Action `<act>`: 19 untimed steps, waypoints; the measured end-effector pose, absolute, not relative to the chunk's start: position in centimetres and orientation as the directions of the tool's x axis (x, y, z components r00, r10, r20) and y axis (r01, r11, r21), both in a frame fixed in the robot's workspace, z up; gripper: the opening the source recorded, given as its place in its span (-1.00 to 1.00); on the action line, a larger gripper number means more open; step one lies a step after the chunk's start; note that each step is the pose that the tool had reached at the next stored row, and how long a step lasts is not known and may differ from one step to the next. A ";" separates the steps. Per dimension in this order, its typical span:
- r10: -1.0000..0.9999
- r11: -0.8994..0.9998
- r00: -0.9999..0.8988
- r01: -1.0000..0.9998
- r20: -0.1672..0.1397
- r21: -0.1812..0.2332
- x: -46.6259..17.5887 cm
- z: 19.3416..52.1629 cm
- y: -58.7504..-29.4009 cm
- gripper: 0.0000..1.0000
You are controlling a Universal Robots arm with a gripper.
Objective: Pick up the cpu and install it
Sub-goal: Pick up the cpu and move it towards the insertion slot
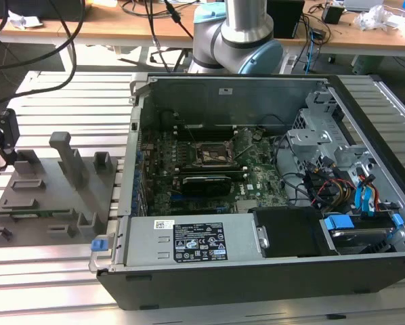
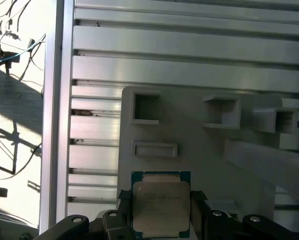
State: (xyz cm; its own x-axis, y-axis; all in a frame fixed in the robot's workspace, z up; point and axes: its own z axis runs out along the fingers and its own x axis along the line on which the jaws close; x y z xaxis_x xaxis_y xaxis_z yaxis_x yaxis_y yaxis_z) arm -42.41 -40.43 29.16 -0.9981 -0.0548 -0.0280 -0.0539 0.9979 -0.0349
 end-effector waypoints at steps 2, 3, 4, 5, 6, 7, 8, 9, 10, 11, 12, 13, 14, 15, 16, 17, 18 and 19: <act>-0.055 0.998 -0.998 -0.054 -0.028 -0.035 -42.4 29.8 -40.4 0.09; -0.055 0.998 -0.998 -0.054 -0.028 -0.035 -42.4 29.9 -40.4 0.09; -0.055 0.998 -0.998 -0.054 -0.028 -0.035 -42.4 30.2 -40.4 0.09; -0.055 0.998 -0.998 -0.054 -0.028 -0.035 -42.4 30.3 -40.4 0.09; -0.055 0.998 -0.998 -0.054 -0.028 -0.035 -42.4 30.5 -40.4 0.09; -0.055 0.998 -0.998 -0.054 -0.028 -0.035 -42.4 30.7 -40.4 0.09; -0.055 0.998 -0.998 -0.054 -0.028 -0.035 -42.4 30.8 -40.4 0.09; -0.055 0.998 -0.998 -0.054 -0.028 -0.035 -42.4 31.0 -40.4 0.09; -0.055 0.998 -0.998 -0.054 -0.028 -0.035 -42.4 31.1 -40.4 0.09; -0.055 0.998 -0.998 -0.054 -0.028 -0.035 -42.4 31.4 -40.4 0.09; -0.055 0.998 -0.998 -0.054 -0.028 -0.035 -42.4 31.6 -40.4 0.09; -0.055 0.998 -0.998 -0.054 -0.028 -0.035 -42.4 31.7 -40.4 0.09; -0.055 0.998 -0.998 -0.054 -0.028 -0.035 -42.4 31.8 -40.4 0.09; -0.055 0.998 -0.998 -0.054 -0.028 -0.035 -42.4 31.9 -40.4 0.09; -0.055 0.998 -0.998 -0.054 -0.028 -0.035 -42.4 32.1 -40.4 0.09; -0.055 0.998 -0.998 -0.054 -0.028 -0.035 -42.4 32.3 -40.4 0.09; -0.055 0.998 -0.998 -0.054 -0.028 -0.035 -42.4 32.4 -40.4 0.09; -0.055 0.998 -0.998 -0.054 -0.028 -0.035 -42.4 32.5 -40.4 0.09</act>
State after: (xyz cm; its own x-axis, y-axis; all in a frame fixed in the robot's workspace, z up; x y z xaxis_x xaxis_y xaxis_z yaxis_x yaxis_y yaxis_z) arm -42.41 -40.43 32.54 -0.9981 -0.0549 -0.0280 -0.0539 0.9979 -0.0350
